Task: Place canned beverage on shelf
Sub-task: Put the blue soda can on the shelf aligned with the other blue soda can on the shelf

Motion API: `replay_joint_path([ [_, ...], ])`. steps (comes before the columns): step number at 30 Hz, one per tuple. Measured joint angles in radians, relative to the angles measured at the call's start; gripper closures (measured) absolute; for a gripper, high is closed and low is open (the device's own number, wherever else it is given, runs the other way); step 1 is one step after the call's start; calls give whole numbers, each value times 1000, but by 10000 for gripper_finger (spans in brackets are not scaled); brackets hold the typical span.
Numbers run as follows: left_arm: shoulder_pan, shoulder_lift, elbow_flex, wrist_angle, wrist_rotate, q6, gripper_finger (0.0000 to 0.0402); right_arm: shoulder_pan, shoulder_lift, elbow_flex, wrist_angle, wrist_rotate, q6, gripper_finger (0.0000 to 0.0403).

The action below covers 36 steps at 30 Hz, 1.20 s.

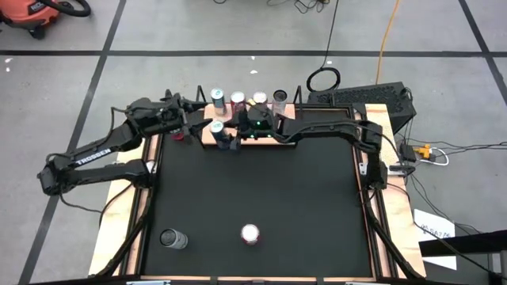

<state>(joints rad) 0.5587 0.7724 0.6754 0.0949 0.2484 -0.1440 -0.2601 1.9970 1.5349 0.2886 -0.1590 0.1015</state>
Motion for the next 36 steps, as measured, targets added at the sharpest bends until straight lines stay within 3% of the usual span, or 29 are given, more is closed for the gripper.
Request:
replay_joint_path([
  [7, 0, -22, 0, -98, -16, 0, 68, -7, 113, 0, 169, 30, -65, 184],
  [15, 6, -21, 0, -105, -21, 2, 68, -17, 143, 0, 220, 136, -109, 182],
  [36, 31, 19, 0, -105, -27, 55, 68, -69, 210, 1, 278, 136, 18, 181],
])
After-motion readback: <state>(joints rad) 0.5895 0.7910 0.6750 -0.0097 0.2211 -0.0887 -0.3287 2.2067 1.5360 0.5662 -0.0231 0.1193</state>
